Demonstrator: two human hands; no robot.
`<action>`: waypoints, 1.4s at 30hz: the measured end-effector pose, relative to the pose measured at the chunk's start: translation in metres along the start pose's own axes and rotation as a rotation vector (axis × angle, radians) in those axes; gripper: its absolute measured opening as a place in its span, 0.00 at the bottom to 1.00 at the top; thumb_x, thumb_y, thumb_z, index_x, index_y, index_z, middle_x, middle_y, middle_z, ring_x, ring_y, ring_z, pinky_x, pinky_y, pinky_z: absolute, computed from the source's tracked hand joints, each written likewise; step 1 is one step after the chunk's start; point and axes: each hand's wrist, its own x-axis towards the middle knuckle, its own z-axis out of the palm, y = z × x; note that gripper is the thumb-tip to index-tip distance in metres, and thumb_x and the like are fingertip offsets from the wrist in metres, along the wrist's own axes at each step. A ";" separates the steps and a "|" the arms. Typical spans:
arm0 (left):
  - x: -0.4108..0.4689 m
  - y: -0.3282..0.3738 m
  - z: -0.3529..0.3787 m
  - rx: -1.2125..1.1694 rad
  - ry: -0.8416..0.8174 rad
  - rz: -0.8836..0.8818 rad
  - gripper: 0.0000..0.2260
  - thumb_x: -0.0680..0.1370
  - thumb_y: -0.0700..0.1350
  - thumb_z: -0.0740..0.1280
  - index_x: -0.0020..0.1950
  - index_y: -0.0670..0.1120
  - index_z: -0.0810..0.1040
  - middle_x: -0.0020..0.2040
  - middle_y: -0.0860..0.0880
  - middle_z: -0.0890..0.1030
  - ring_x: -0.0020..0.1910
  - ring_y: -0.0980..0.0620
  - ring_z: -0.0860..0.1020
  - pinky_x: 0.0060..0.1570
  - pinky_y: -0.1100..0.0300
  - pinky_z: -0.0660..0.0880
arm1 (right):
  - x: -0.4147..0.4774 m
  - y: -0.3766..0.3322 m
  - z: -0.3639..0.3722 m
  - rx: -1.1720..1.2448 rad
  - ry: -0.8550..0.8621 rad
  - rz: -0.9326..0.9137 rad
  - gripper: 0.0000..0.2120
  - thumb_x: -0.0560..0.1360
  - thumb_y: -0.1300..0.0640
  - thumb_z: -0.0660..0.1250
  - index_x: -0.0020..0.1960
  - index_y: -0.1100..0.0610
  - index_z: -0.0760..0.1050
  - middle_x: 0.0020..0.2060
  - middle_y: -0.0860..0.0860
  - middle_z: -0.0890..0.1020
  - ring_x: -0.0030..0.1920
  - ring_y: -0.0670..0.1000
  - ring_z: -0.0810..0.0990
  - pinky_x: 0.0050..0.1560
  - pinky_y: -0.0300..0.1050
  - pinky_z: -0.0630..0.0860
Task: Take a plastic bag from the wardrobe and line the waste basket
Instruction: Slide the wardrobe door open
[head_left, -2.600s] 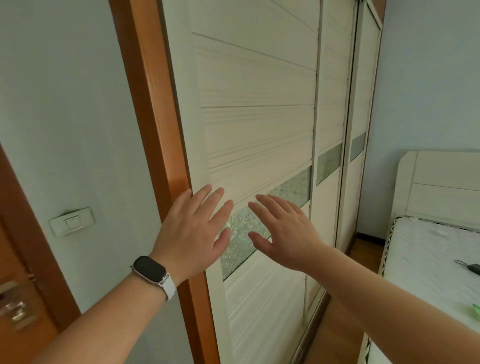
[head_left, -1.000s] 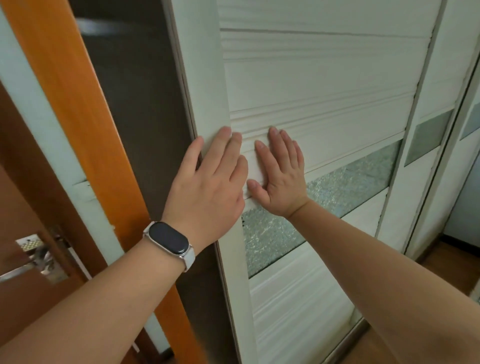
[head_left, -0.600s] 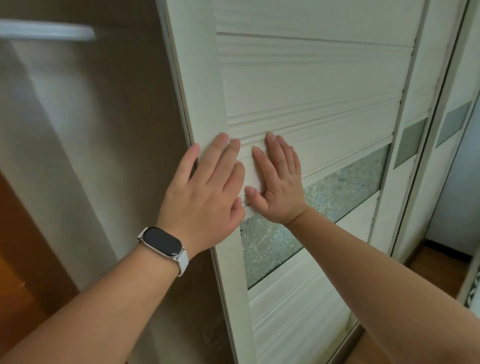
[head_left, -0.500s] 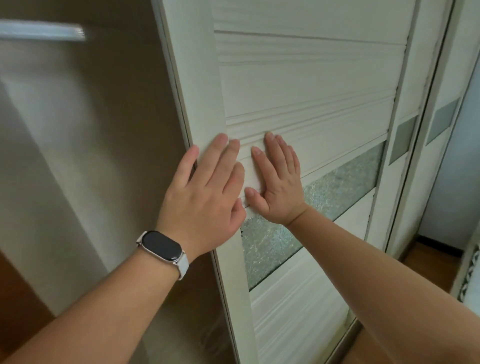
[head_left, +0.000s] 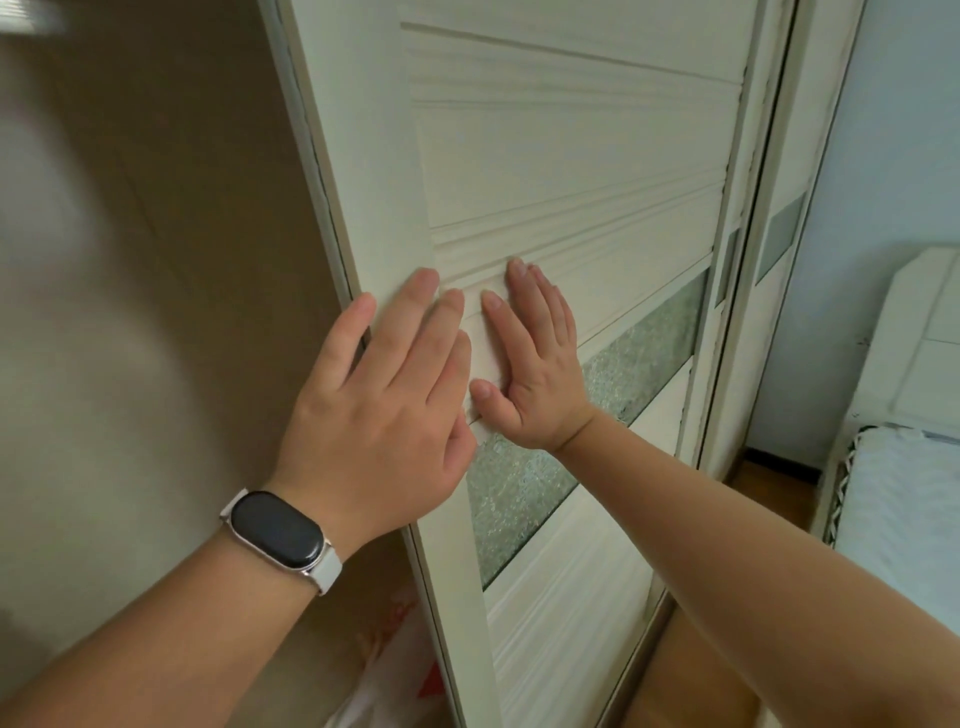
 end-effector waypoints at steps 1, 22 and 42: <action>0.005 0.003 0.005 -0.009 0.007 0.014 0.20 0.76 0.49 0.58 0.62 0.40 0.76 0.70 0.41 0.73 0.74 0.42 0.63 0.73 0.45 0.52 | -0.001 0.008 0.000 0.001 0.000 0.003 0.32 0.79 0.36 0.48 0.73 0.58 0.63 0.72 0.61 0.64 0.75 0.62 0.63 0.69 0.67 0.65; 0.071 0.029 0.085 -0.171 0.185 0.201 0.18 0.73 0.49 0.61 0.57 0.41 0.79 0.63 0.42 0.79 0.68 0.43 0.69 0.74 0.49 0.51 | -0.012 0.098 -0.013 -0.052 -0.143 0.075 0.31 0.80 0.40 0.48 0.73 0.63 0.60 0.73 0.68 0.60 0.74 0.69 0.61 0.68 0.73 0.63; 0.118 0.063 0.128 -0.239 0.216 0.210 0.16 0.73 0.48 0.61 0.53 0.41 0.80 0.60 0.42 0.80 0.66 0.44 0.70 0.72 0.47 0.53 | -0.022 0.164 -0.010 -0.115 -0.094 0.091 0.31 0.81 0.42 0.46 0.72 0.65 0.61 0.71 0.71 0.63 0.73 0.68 0.63 0.72 0.66 0.62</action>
